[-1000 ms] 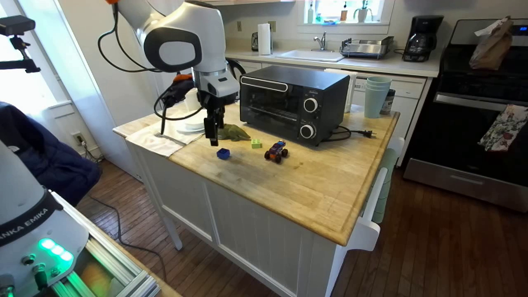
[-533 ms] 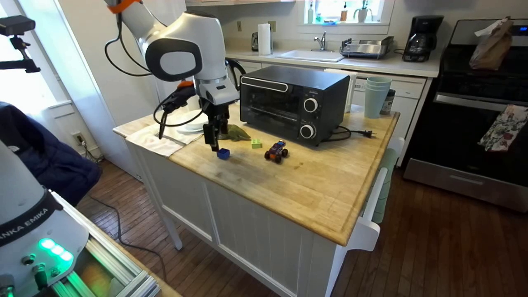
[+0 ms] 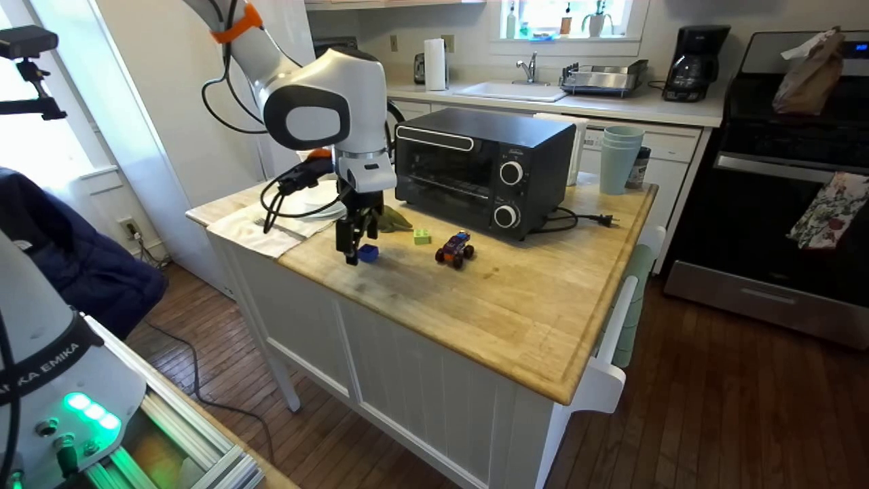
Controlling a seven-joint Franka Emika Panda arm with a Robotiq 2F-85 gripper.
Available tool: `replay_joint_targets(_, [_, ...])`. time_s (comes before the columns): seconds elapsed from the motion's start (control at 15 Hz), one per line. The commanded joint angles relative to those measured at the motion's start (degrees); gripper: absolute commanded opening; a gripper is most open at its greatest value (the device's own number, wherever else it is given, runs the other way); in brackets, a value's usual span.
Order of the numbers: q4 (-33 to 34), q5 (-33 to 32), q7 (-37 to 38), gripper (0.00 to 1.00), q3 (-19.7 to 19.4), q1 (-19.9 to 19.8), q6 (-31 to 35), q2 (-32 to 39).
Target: Turn the blue bock over
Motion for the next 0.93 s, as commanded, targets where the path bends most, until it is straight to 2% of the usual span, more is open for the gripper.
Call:
replay_joint_targets(0.0, [4.65,3.29,-1.55,1.00,-1.04,-0.23,-2.80,3.95])
replay_joint_targets(0.4, [9.68,11.10,-9.30,1.00,-0.88,-3.38,-11.14,7.40])
replay_joint_targets(0.87, [14.36,17.12,-15.22,1.00,-1.78,-5.84,-18.74,11.14])
